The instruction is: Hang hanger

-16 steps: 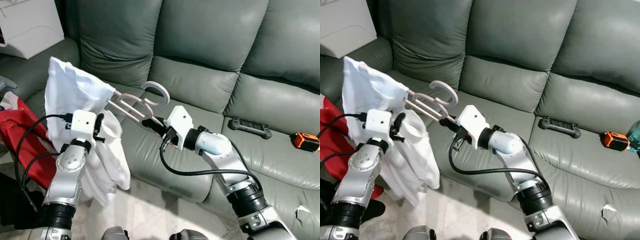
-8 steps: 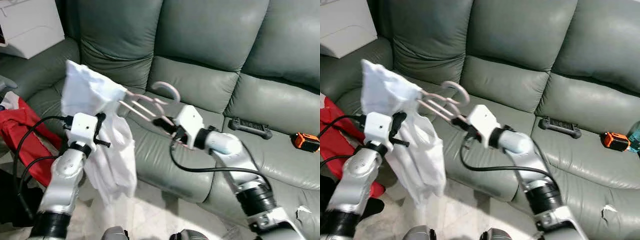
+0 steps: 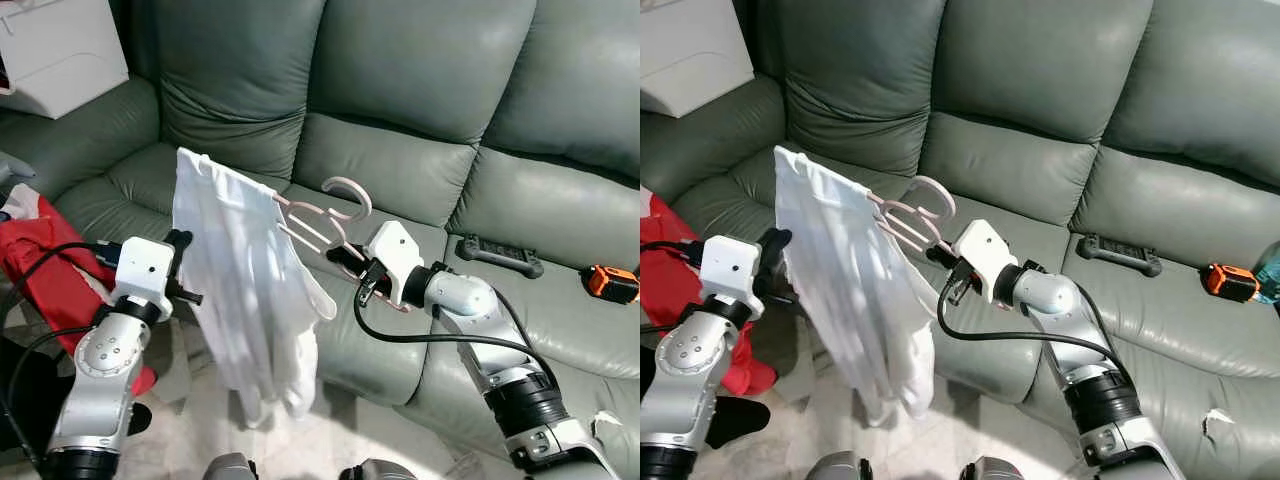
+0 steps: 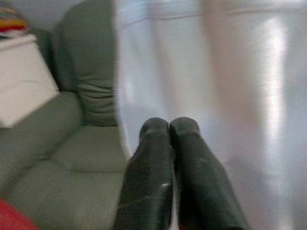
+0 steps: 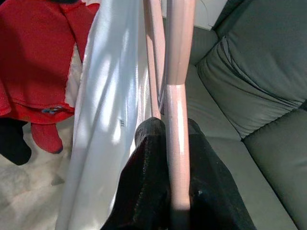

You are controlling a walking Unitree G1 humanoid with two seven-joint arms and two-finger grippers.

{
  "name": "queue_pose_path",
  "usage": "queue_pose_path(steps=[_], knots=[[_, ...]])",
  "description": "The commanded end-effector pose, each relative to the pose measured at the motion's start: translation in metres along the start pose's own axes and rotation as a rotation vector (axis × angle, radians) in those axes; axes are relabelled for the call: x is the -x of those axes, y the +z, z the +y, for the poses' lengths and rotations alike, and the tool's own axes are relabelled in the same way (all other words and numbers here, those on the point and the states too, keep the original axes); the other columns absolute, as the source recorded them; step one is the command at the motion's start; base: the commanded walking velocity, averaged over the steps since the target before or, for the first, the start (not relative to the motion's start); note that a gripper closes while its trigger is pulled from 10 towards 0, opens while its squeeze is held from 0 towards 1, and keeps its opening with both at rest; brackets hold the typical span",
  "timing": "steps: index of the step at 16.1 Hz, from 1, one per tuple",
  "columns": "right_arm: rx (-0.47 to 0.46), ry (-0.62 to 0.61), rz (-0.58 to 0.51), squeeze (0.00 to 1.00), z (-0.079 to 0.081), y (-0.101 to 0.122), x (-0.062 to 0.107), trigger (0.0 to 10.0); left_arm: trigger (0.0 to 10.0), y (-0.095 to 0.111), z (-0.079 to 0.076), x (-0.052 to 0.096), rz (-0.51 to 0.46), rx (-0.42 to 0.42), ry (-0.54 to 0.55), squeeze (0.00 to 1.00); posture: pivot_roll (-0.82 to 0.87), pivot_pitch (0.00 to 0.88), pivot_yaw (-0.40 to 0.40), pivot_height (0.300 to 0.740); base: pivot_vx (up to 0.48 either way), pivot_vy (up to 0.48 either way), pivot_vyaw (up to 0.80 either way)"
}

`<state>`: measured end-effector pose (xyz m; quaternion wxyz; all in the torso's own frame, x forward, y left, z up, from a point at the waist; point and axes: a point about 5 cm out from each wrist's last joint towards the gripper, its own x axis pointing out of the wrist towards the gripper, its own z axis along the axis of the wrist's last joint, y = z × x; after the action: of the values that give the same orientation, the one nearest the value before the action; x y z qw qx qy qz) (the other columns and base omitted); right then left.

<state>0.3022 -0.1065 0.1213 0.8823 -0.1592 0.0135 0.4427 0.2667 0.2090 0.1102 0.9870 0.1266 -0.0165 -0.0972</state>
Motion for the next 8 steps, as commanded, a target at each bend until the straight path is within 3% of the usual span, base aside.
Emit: queue_pose_path(steps=[1, 5, 8], knots=[[0.04, -0.035, -0.062, 0.0, -0.011, 0.014, -0.001, 10.0, 10.0, 0.005, -0.015, 0.0, -0.01, 0.048, -0.115, 1.0, -0.04, 0.0, -0.032, 0.74, 0.0, 0.0, 0.0], [0.049, -0.043, -0.051, 0.0, -0.017, 0.012, -0.002, 10.0, 10.0, 0.006, -0.032, 0.004, 0.004, 0.061, -0.274, 1.0, -0.04, 0.0, -0.032, 0.74, 0.0, 0.0, 0.0], [0.056, -0.004, -0.072, 0.0, -0.012, 0.017, -0.008, 10.0, 10.0, 0.008, -0.035, -0.006, -0.005, 0.088, -0.242, 1.0, -0.05, 0.0, -0.031, 0.74, 0.0, 0.0, 0.0]])
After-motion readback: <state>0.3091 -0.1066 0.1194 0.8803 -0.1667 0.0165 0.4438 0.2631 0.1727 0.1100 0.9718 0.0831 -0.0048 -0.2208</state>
